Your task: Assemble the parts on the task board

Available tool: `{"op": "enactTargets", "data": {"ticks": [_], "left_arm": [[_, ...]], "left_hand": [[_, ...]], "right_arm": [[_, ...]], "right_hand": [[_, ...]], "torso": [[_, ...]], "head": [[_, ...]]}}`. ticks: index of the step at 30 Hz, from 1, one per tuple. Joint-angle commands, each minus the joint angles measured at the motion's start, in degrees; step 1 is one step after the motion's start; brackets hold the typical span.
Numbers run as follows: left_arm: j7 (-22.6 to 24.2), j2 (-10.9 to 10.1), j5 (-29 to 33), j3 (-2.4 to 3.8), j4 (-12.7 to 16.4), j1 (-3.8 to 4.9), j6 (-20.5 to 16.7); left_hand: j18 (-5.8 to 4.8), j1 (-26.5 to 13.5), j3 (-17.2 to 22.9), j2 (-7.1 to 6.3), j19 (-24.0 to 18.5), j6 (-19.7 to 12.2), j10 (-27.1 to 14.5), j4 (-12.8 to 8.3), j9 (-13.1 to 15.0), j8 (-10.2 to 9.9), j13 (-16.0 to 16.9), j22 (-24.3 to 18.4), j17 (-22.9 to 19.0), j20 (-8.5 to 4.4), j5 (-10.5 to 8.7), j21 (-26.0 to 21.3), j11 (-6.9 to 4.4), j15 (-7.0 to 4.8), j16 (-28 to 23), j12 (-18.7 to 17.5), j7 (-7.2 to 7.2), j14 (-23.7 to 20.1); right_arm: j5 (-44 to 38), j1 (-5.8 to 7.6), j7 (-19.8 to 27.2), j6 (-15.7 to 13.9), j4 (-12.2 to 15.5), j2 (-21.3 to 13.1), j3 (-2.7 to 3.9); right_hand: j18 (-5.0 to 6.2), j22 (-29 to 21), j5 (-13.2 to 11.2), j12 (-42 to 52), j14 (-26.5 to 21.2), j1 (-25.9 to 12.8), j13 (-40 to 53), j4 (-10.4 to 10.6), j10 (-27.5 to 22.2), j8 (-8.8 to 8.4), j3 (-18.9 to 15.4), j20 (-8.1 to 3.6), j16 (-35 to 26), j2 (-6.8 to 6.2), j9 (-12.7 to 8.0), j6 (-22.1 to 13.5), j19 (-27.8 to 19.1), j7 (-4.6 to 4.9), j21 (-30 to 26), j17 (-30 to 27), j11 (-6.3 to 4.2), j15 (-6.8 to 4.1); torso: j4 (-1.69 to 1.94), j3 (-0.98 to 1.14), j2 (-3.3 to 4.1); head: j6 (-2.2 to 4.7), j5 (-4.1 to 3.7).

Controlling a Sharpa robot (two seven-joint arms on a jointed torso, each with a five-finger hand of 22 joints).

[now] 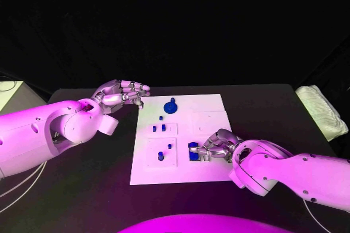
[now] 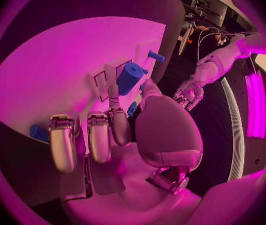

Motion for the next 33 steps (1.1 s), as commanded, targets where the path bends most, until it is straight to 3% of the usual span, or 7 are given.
{"op": "enactTargets", "data": {"ticks": [1, 4, 5, 9, 14, 33], "left_arm": [[0.24, 0.04, 0.32, 0.03, 0.12, -0.02, 0.79], [0.24, 0.04, 0.32, 0.03, 0.11, -0.02, 0.81], [0.24, 0.04, 0.32, 0.03, 0.11, -0.02, 0.82], [0.2, 0.04, 0.32, 0.03, 0.06, -0.02, 0.86], [0.1, 0.06, 0.33, 0.03, -0.05, -0.02, 0.93], [-0.08, 0.06, 0.36, 0.03, -0.23, -0.02, 0.97]], "left_hand": [[0.82, 0.11, -0.22, 0.45, 0.52, -0.33, -0.22, -0.19, -0.07, 0.29, 0.04, -0.09, 0.06, -0.01, 0.08, -0.38, -0.04, 0.05, -0.3, 0.2, 0.08, 0.12], [0.82, 0.11, -0.22, 0.45, 0.52, -0.33, -0.22, -0.19, -0.07, 0.29, 0.04, -0.09, 0.06, -0.01, 0.08, -0.38, -0.04, 0.05, -0.3, 0.2, 0.08, 0.12], [0.82, 0.11, -0.22, 0.45, 0.52, -0.33, -0.22, -0.19, -0.07, 0.29, 0.04, -0.09, 0.06, -0.01, 0.08, -0.38, -0.04, 0.05, -0.3, 0.2, 0.08, 0.12], [0.82, 0.11, -0.22, 0.45, 0.52, -0.33, -0.22, -0.19, -0.07, 0.29, 0.04, -0.09, 0.06, -0.01, 0.08, -0.38, -0.04, 0.05, -0.3, 0.2, 0.08, 0.12], [0.82, 0.11, -0.22, 0.45, 0.52, -0.33, -0.22, -0.19, -0.07, 0.29, 0.04, -0.09, 0.06, -0.01, 0.08, -0.38, -0.04, 0.05, -0.3, 0.2, 0.08, 0.12], [0.81, 0.06, -0.18, 0.63, 0.57, -0.37, -0.27, -0.1, -0.11, 0.34, 0.03, -0.15, 0.1, -0.01, 0.1, -0.46, -0.01, 0.07, -0.34, 0.2, 0.11, 0.13]], "right_arm": [[-1.6, -0.07, 1.38, 0.64, 0.17, -0.17, -0.01], [-2.32, -0.08, 1.99, 0.63, 0.28, -0.44, -0.01], [-2.71, -0.08, 2.16, 0.76, 0.31, -0.53, -0.01], [-4.07, -0.09, 3.03, 1.8, 0.53, -0.82, -0.01], [-5.64, -0.13, 3.64, 2.65, 0.79, -0.89, -0.01], [-8.34, -0.16, 3.64, 1.64, 0.54, -0.96, -0.01]], "right_hand": [[-0.81, 15.06, 0.12, -0.28, 5.3, 0.37, 7.06, 0.0, 0.37, 0.33, -0.57, -0.39, 0.16, 0.86, -0.01, -0.44, 5.99, -0.02, 0.12, 11.94, 0.16, -0.42], [-0.81, 15.06, 0.03, -0.29, 5.31, 1.77, 7.15, -0.16, 0.41, 0.48, -0.79, -0.38, 0.16, 1.61, -0.01, -0.55, 5.99, -0.01, 0.12, 11.96, 0.16, -0.41], [-0.81, 15.06, -0.01, -0.29, 5.31, 4.38, 7.23, -0.84, 0.44, 0.57, -0.53, -0.39, 0.15, 2.0, -0.03, -0.71, 5.99, -0.01, 0.12, 11.95, 0.17, -0.42], [-0.81, 15.06, 0.09, -0.36, 5.33, 9.96, 7.42, -0.93, 0.49, 0.79, 0.18, -0.38, 0.19, 1.08, -0.2, -0.92, 5.99, 0.03, 0.12, 12.08, 0.18, -0.41], [-0.81, 15.06, 0.18, -0.17, 5.37, 13.44, 7.71, -0.68, 0.67, 0.9, 2.14, -0.38, 0.26, -0.14, -0.47, -0.73, 5.99, 0.0, 0.12, 12.3, 0.14, -0.42], [-0.81, 15.06, 0.1, 0.0, 5.4, 13.06, 7.93, -0.03, 0.86, 1.1, 2.97, -0.42, 0.31, -0.14, -0.66, -0.33, 5.99, -0.04, 0.12, 12.43, 0.11, -0.47]], "torso": [[0.0, 0.0, -0.01], [0.01, 0.02, -0.01], [0.01, 0.02, -0.01], [-0.01, 0.04, 0.02], [-0.05, 0.05, 0.01], [0.03, 0.0, -0.02]], "head": [[-0.05, 0.01], [-0.05, -0.02], [-0.05, -0.02], [-0.07, 0.06], [-0.13, 0.05], [-0.27, 0.07]]}}
